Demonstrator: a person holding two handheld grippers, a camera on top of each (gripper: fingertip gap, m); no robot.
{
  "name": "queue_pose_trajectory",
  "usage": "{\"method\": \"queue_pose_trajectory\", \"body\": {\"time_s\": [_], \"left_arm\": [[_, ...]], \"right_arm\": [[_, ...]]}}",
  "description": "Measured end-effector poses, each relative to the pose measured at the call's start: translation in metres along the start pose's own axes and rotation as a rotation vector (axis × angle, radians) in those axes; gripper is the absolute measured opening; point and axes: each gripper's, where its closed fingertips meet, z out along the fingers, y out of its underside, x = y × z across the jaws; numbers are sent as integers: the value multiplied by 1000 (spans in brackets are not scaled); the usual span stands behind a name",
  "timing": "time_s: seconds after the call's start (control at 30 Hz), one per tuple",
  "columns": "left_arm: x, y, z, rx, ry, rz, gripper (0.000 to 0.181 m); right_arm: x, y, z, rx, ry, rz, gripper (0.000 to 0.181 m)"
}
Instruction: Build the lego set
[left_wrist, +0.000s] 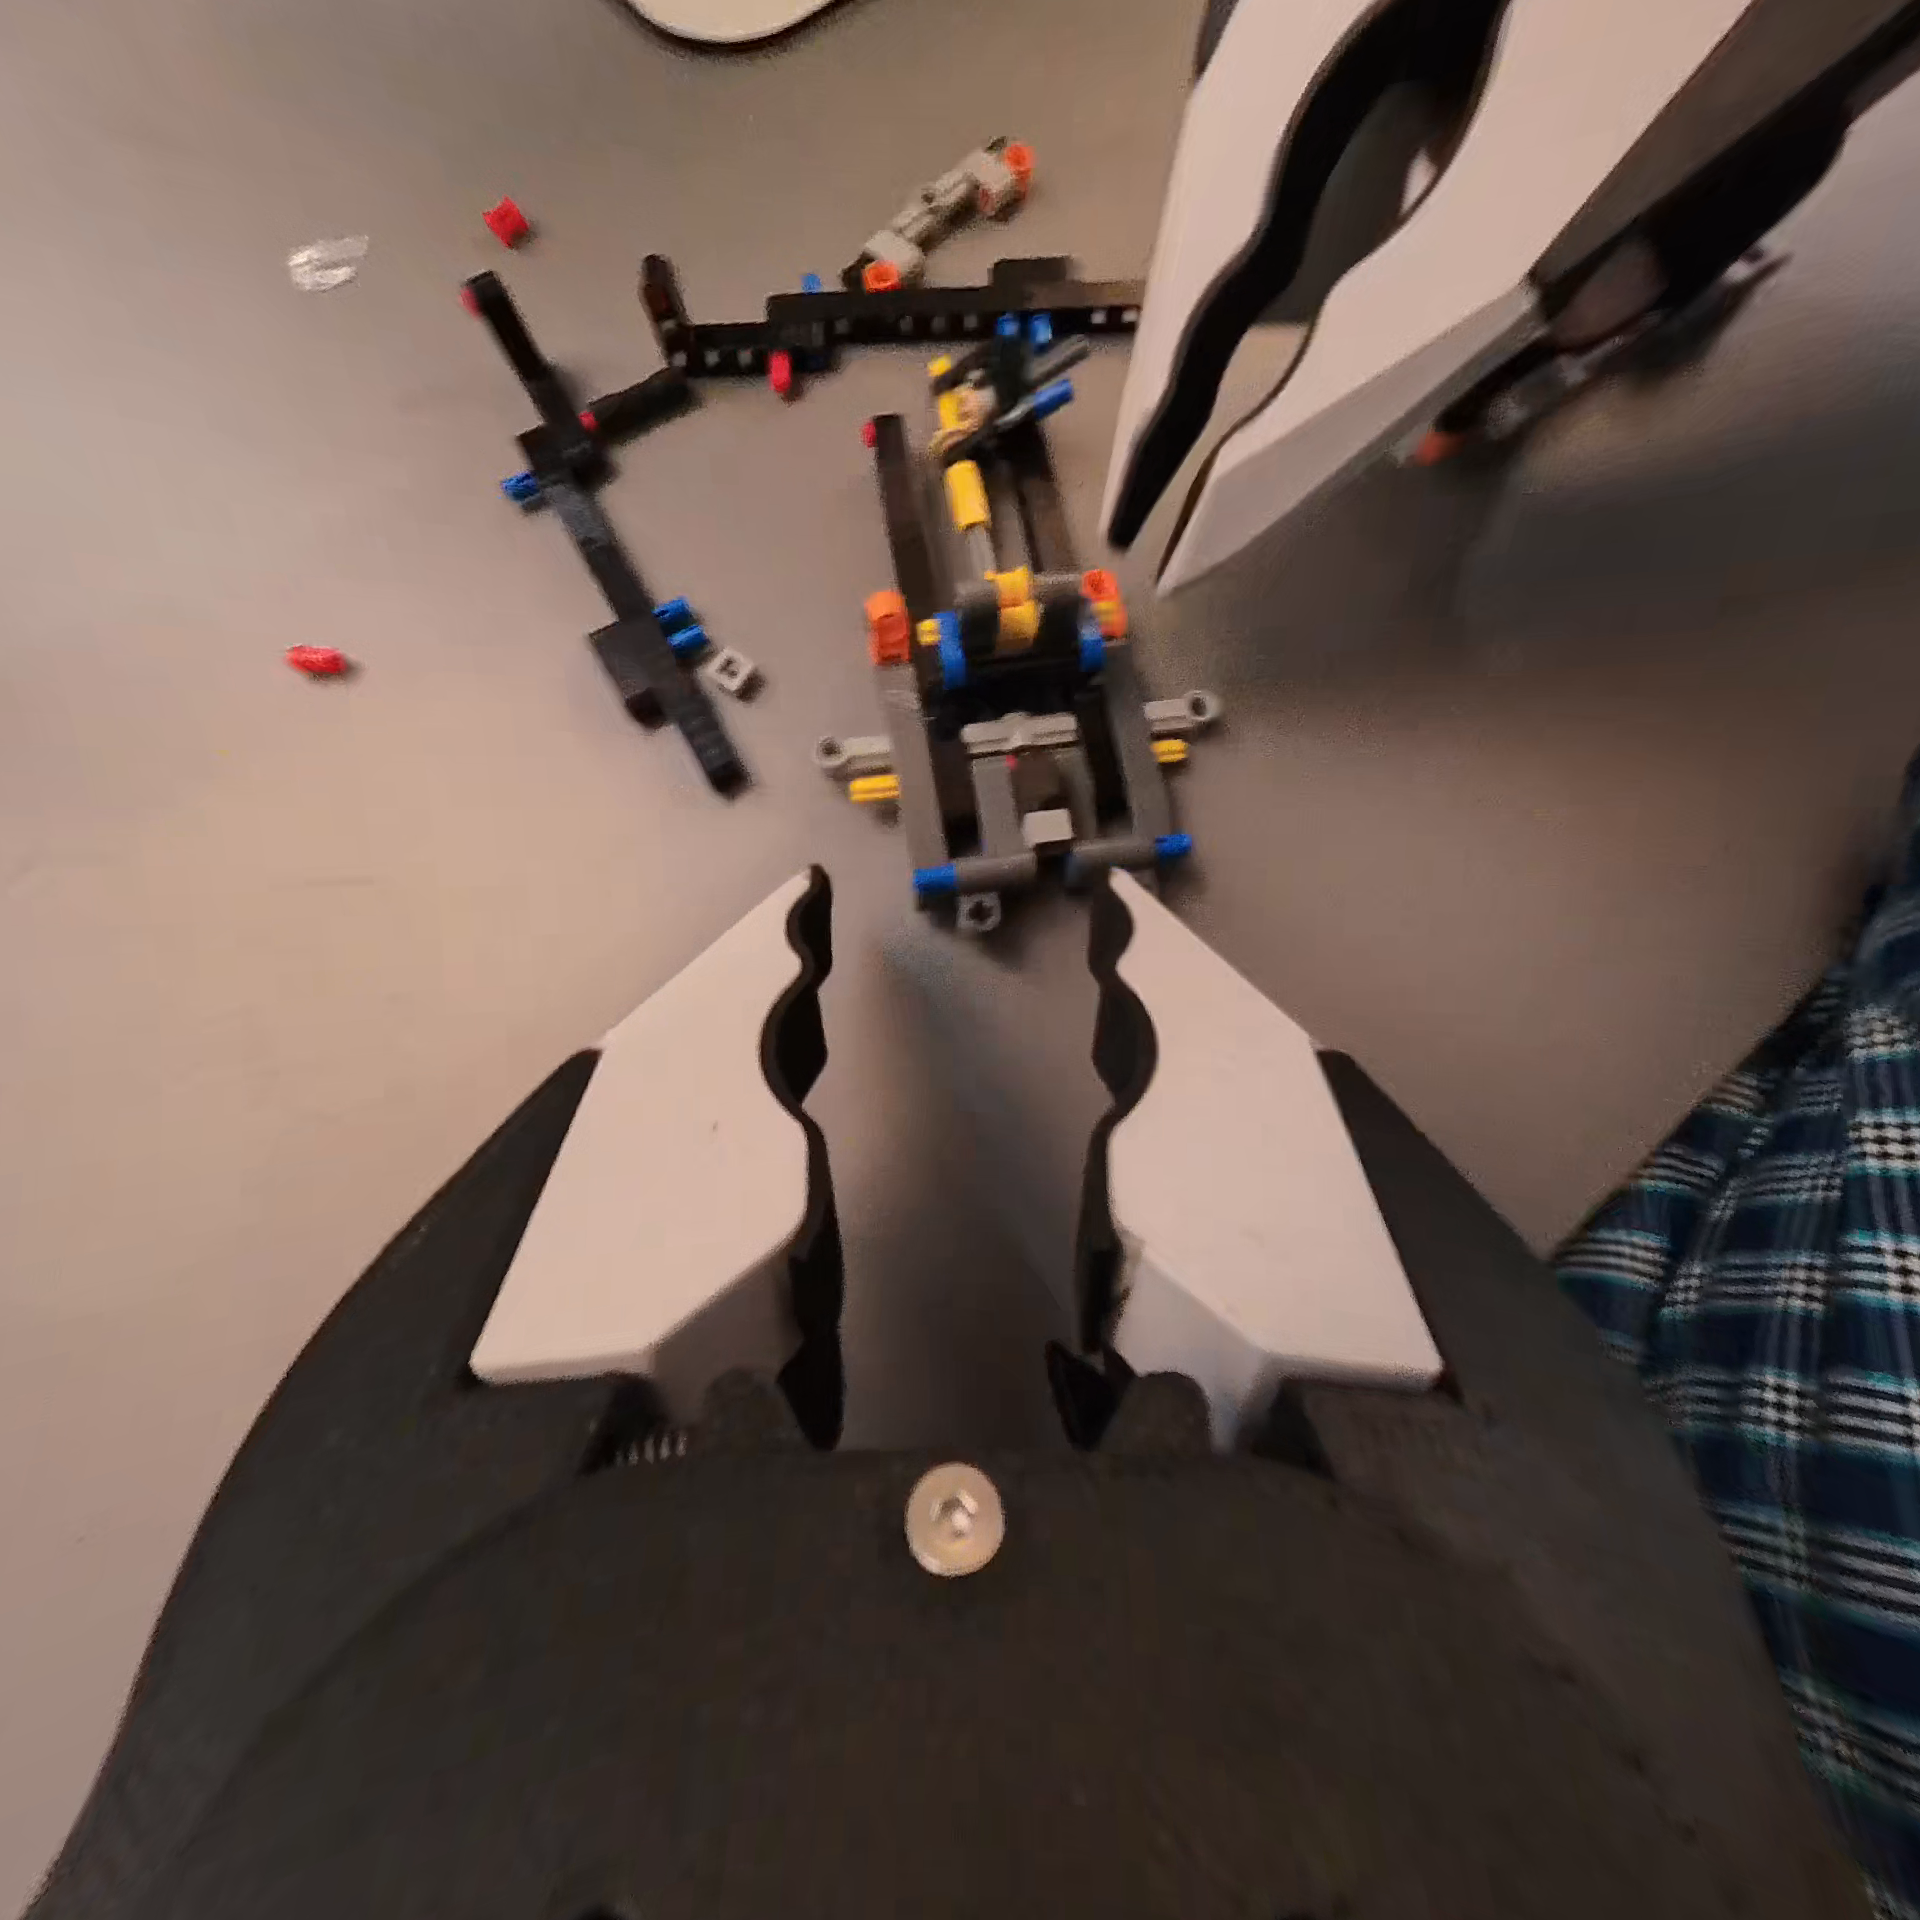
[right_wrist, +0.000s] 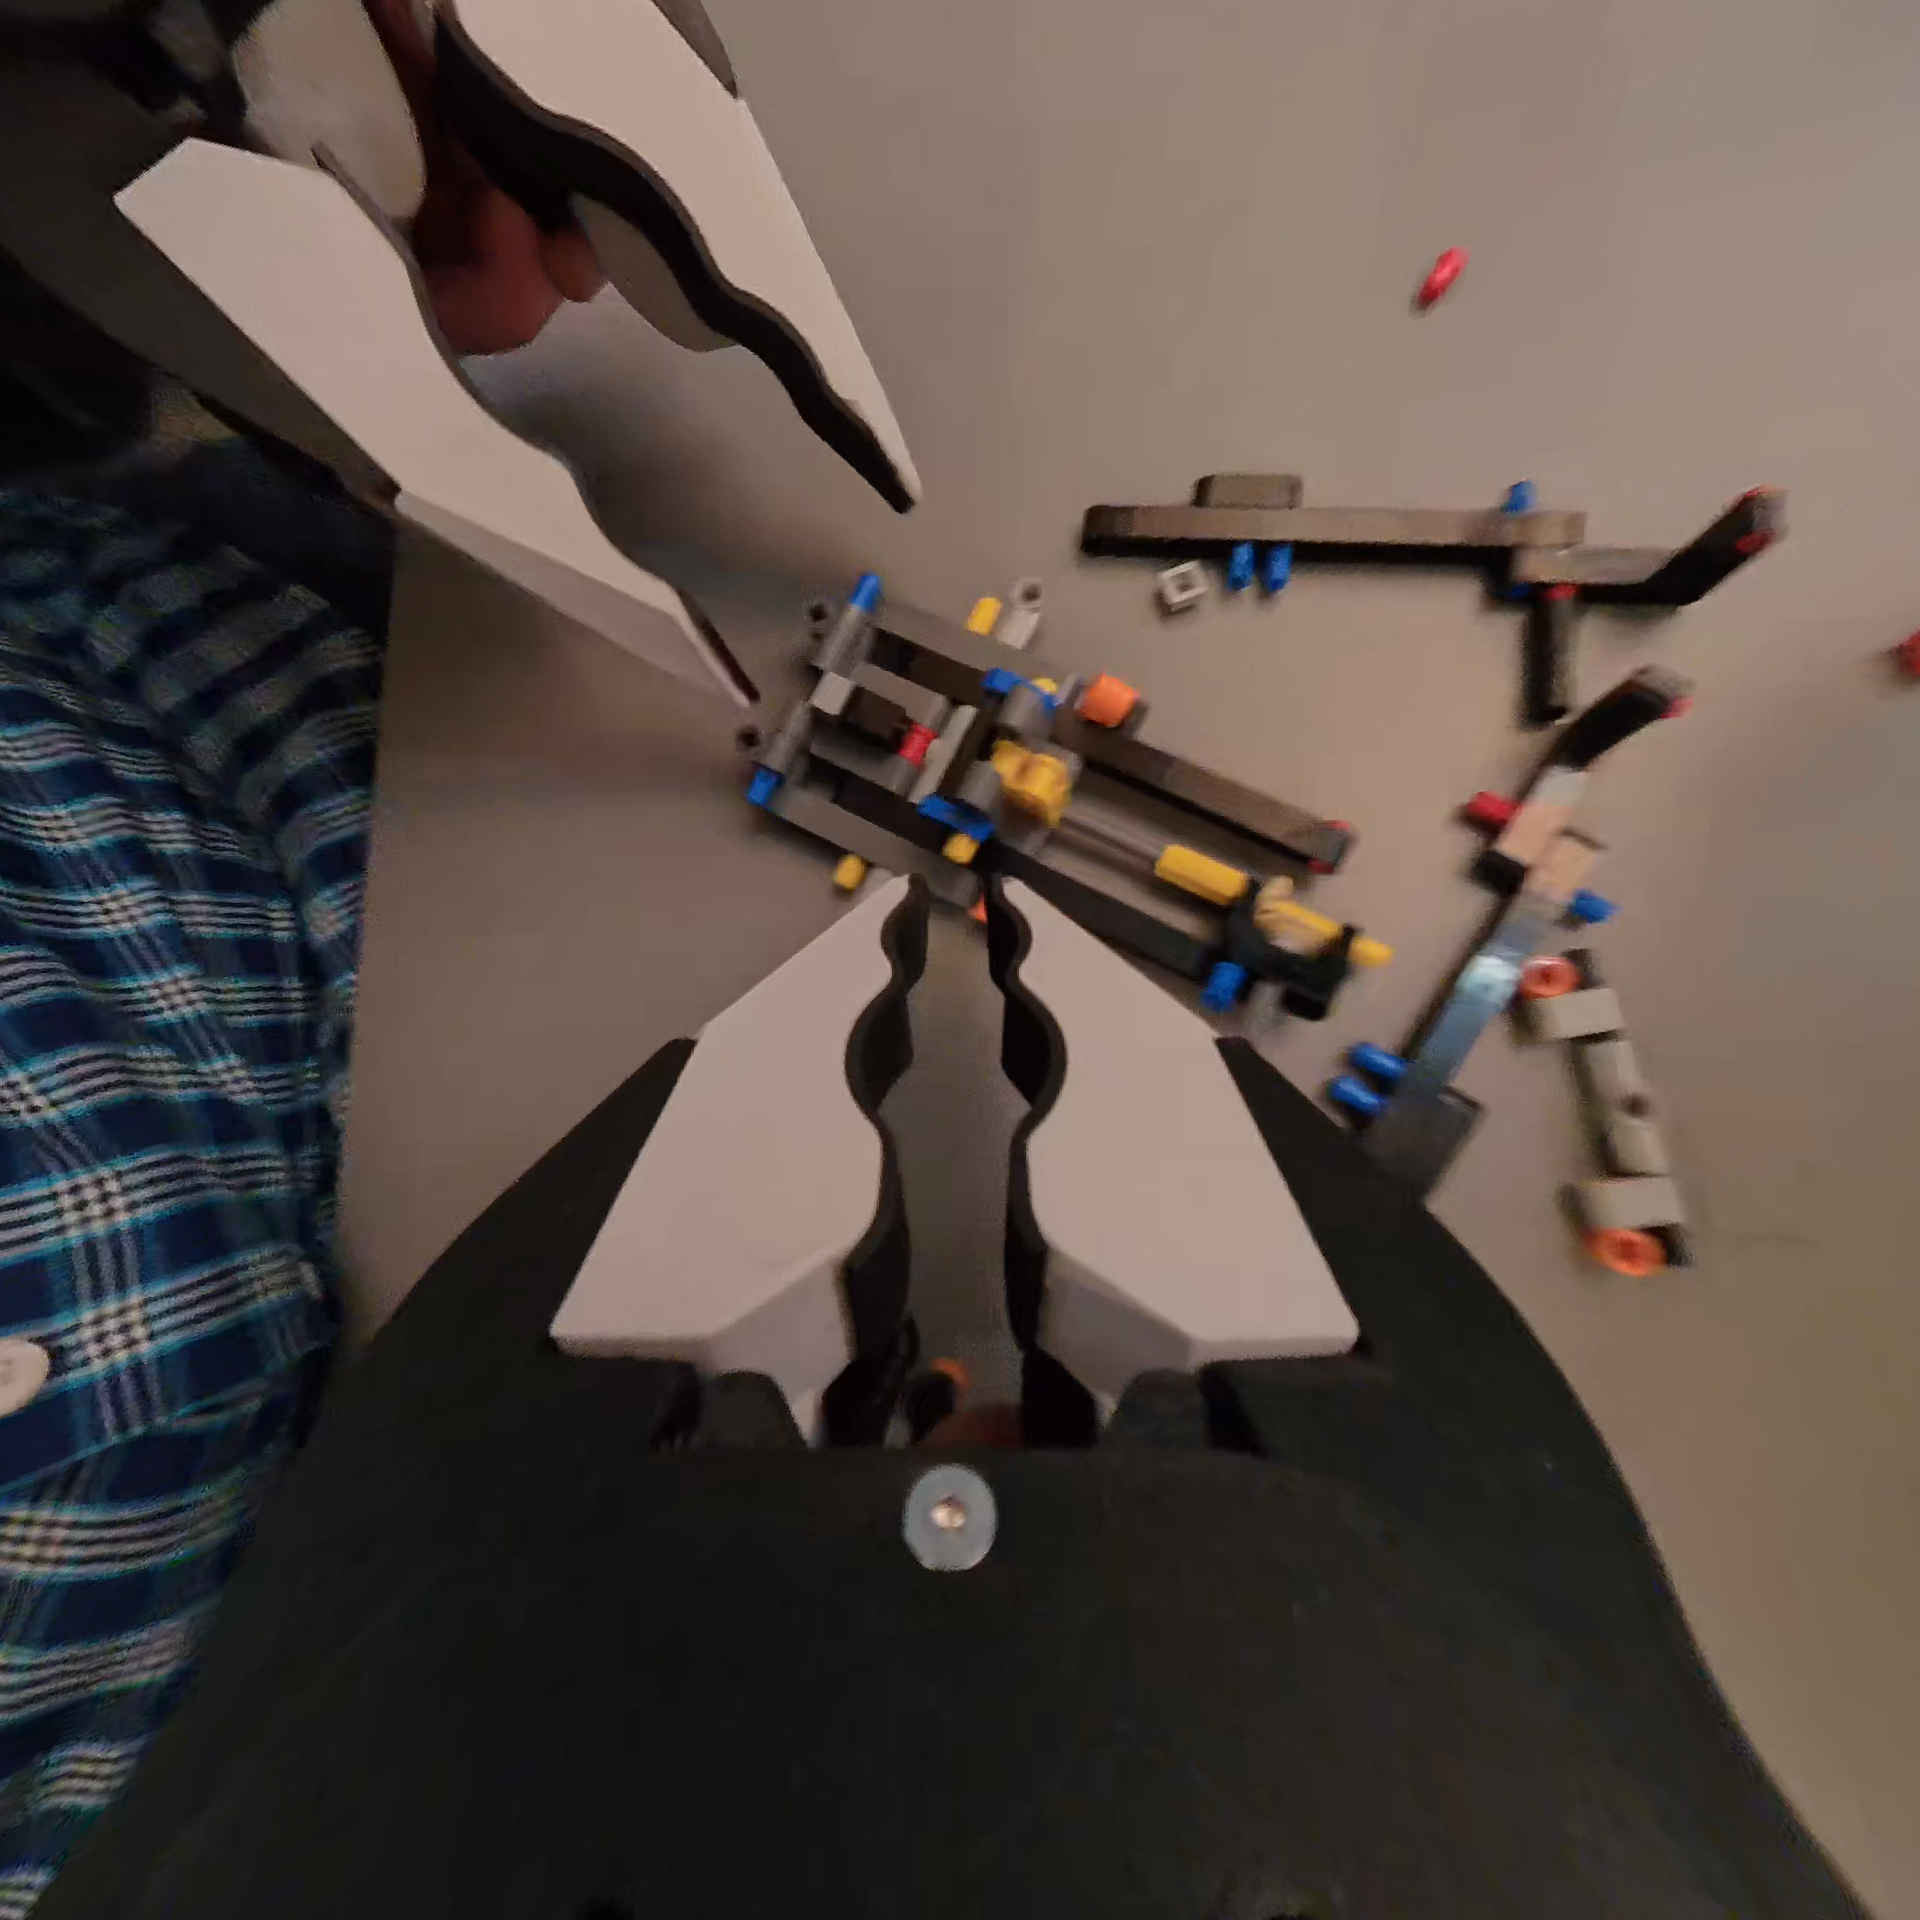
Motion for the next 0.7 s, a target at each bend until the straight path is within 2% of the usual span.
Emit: {"method": "queue_pose_trajectory", "body": {"time_s": [0.03, 0.13, 0.23, 0.37, 0.53, 0.7], "left_arm": [[-3, 0, -1, 3, -12, 2, 45], [-7, 1, 0, -1, -28, 2, 40], [-10, 4, 5, -6, -33, -17, 37], [-23, 4, 7, 8, -83, -80, 31], [-39, 1, 6, 21, -149, -88, 29], [-28, -12, 2, 75, -74, -102, 38]], "right_arm": [[8, -2, -4, -2, 33, -26, 10], [32, -12, -16, 5, 91, -109, 19], [41, -15, -12, -30, 66, -198, 25], [45, -21, -1, -42, -2, -280, 24], [47, -7, 7, -127, -97, -247, 20], [35, 5, 6, -115, -164, -197, 18]]}}
